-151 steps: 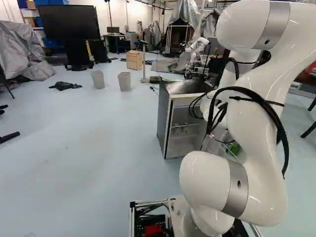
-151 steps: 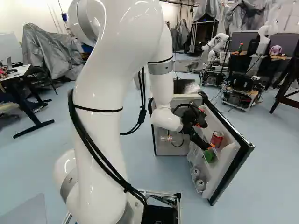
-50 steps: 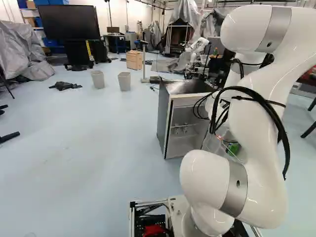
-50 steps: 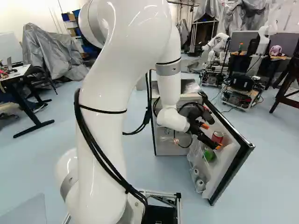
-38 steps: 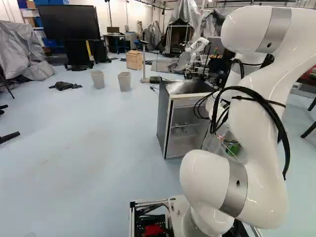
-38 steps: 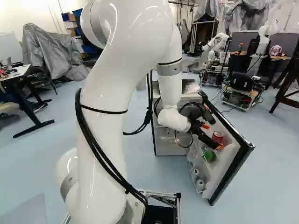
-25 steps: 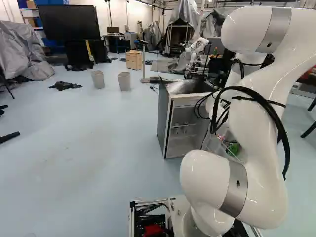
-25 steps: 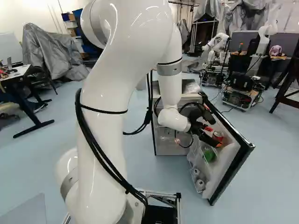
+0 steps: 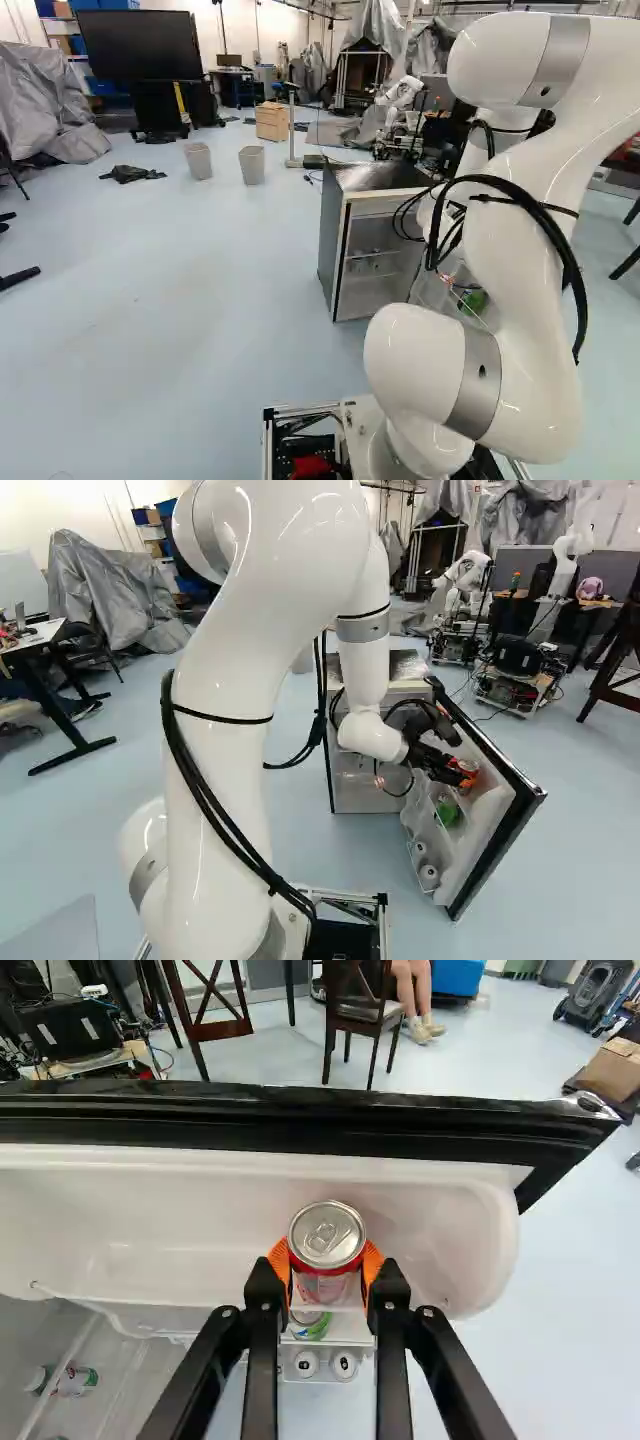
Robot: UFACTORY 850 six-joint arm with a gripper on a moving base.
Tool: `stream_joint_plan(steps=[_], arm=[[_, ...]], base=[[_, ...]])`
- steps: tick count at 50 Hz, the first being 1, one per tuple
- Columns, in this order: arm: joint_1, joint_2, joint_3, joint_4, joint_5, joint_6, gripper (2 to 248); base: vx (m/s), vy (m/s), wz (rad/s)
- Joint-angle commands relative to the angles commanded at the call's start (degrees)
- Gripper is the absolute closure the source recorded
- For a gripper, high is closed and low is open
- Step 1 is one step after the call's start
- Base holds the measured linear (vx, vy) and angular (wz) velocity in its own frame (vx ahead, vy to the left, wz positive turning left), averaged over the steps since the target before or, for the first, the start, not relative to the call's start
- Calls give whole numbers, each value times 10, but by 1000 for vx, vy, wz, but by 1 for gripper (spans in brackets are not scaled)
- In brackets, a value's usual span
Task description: Grab a drink from the fridge
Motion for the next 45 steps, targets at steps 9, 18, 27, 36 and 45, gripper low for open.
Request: stream_joint_plan(steps=[9,18,27,36,45], arm=[[0,0,0,0,0,0,160],[2,2,3,0,7,0,160],[5,5,8,0,18,0,160],[9,9,14,0,30,0,160],[12,14,21,0,42,0,160]], base=[[0,0,0],[0,0,0],[0,0,0],[0,0,0],[0,0,0]])
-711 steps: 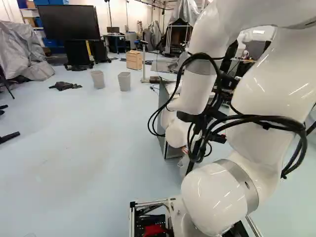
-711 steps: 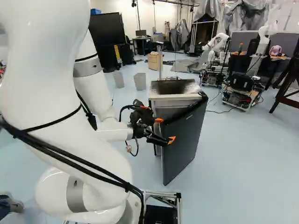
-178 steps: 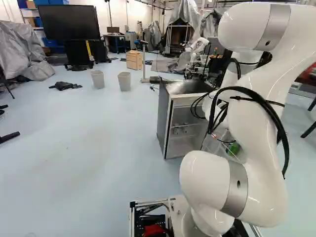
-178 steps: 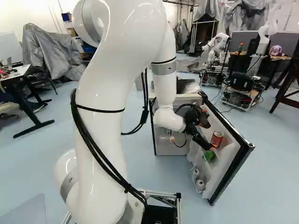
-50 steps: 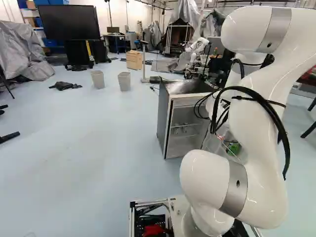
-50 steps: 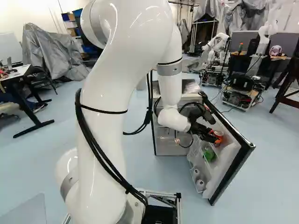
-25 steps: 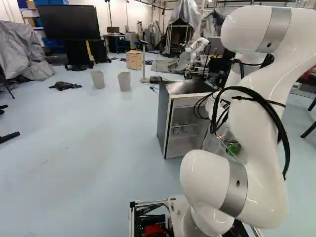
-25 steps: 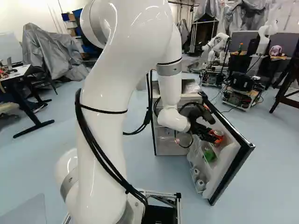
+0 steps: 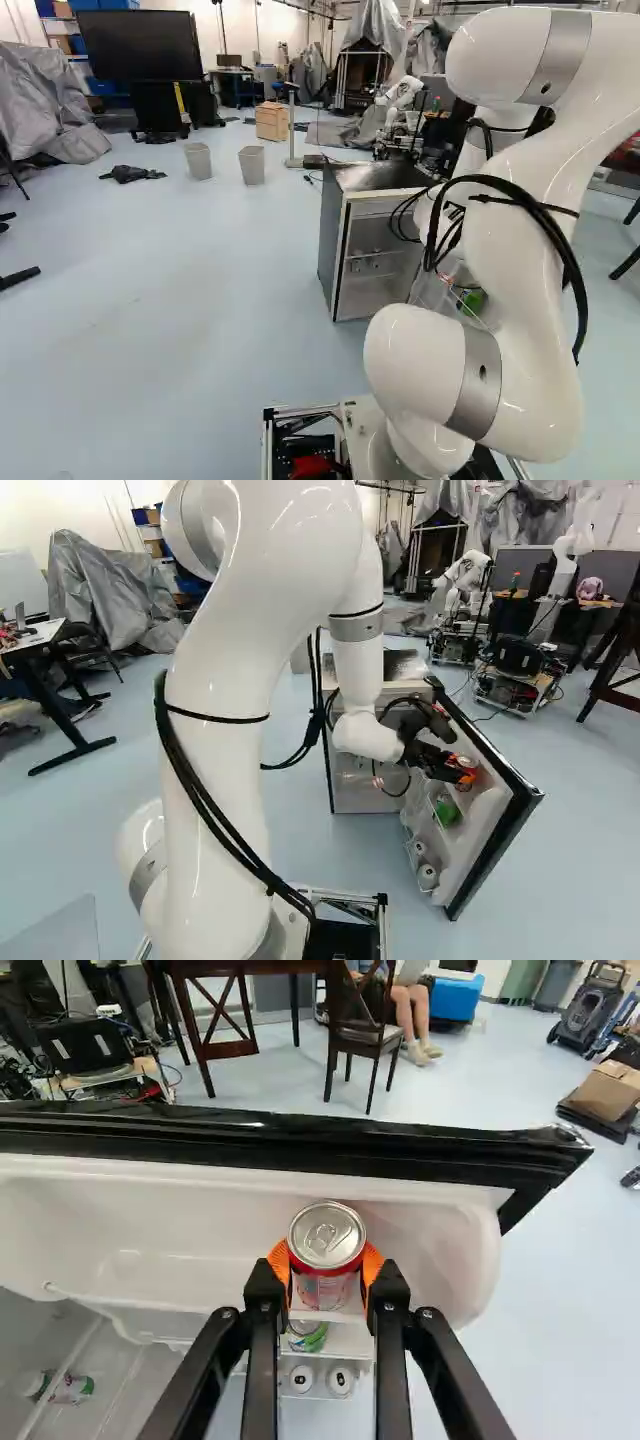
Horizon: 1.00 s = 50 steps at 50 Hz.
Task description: Grab a drink from the fridge
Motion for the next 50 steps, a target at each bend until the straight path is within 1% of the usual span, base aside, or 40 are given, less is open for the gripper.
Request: stream_joint_plan(steps=[24,50], arm=[[12,17,24,0,24,0,160],[33,43,62,-4,46,0,160]], base=[[0,0,0],[0,0,0]])
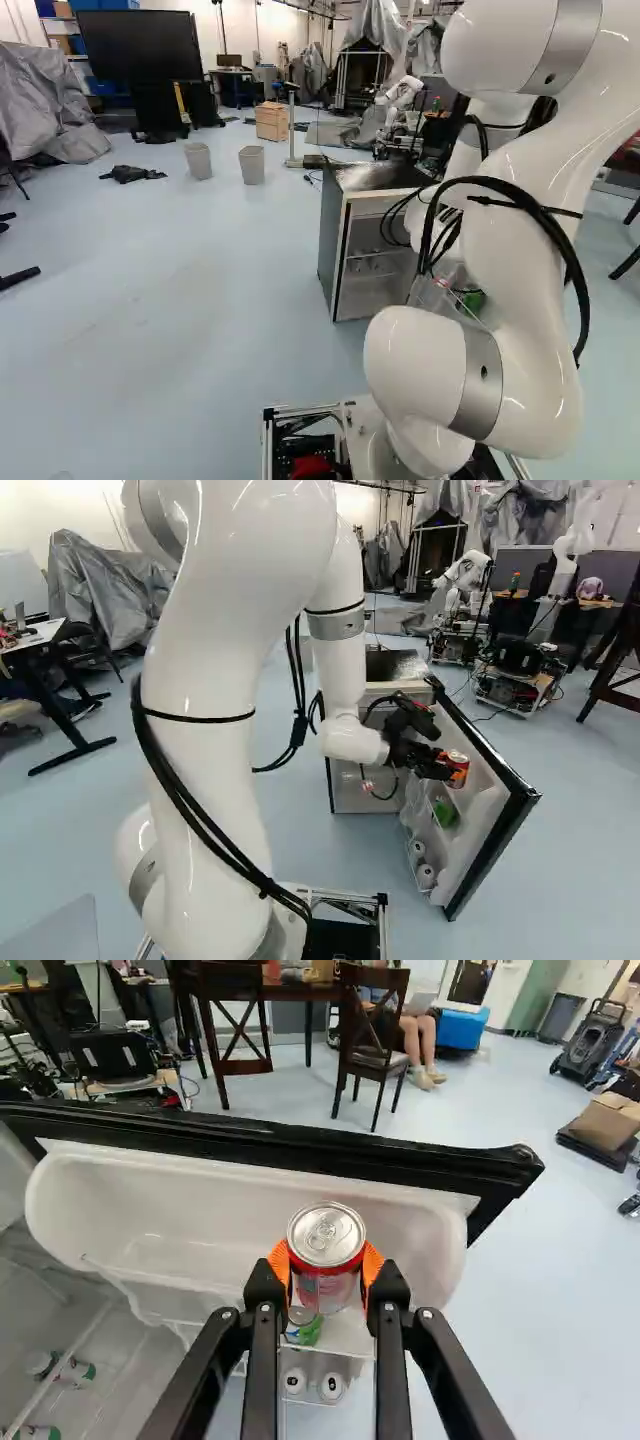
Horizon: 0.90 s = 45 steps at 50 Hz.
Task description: Grab a drink from the fridge
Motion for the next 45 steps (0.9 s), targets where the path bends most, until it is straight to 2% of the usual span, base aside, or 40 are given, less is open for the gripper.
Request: stream_joint_plan(steps=[20,45], arm=[[22,20,28,-19,28,0,160],[58,52,71,-75,63,0,160]], base=[[0,0,0],[0,0,0]])
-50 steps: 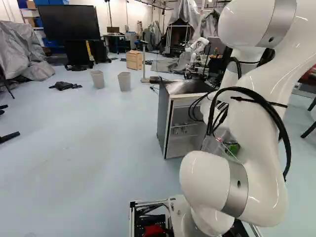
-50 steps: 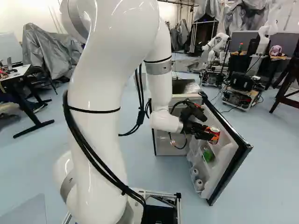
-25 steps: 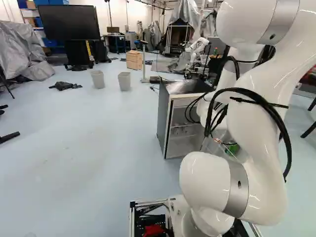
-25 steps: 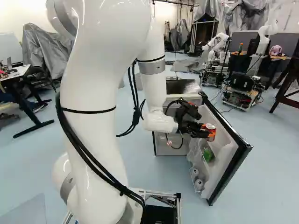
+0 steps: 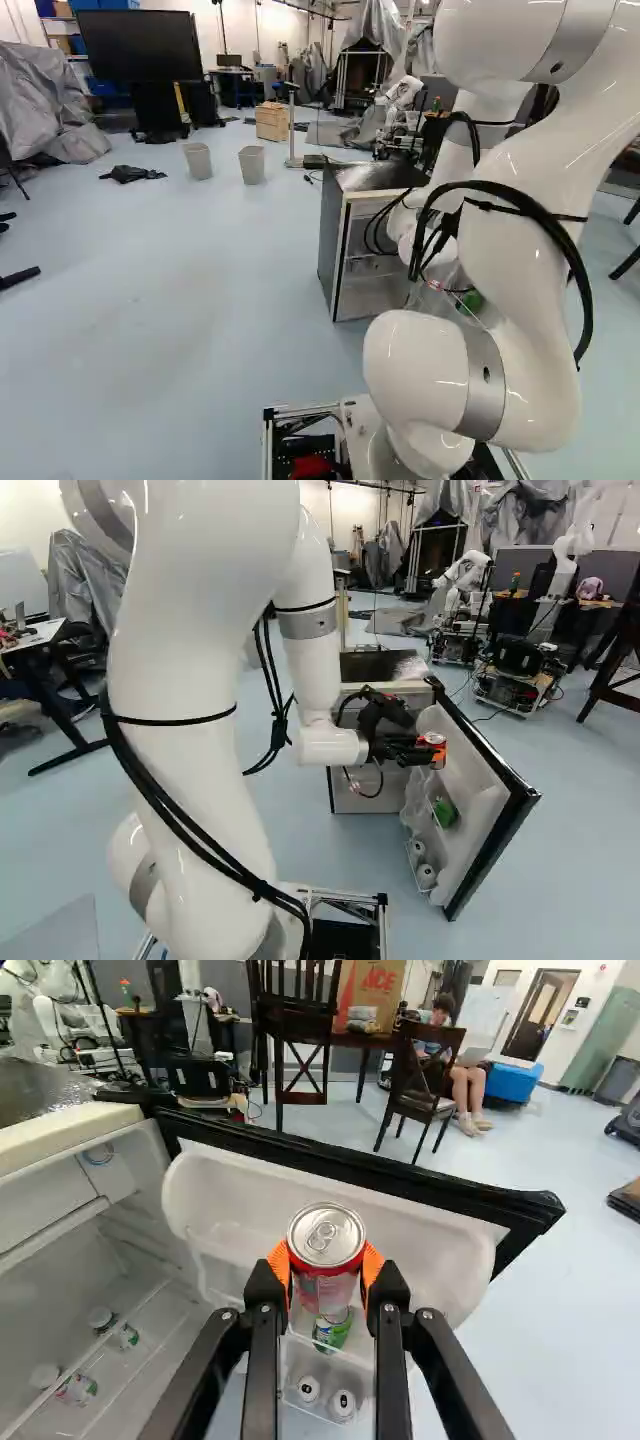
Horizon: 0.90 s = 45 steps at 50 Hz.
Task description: Grab a drink from the fridge
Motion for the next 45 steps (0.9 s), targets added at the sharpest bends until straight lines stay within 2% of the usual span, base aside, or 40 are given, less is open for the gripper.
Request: stream_joint_plan(steps=[15,32,45], arm=[[19,28,36,-51,2,0,160],[42,65,82,-139,2,0,160],[59,94,100,-205,-3,0,160]], base=[[0,0,0],[0,0,0],[0,0,0]])
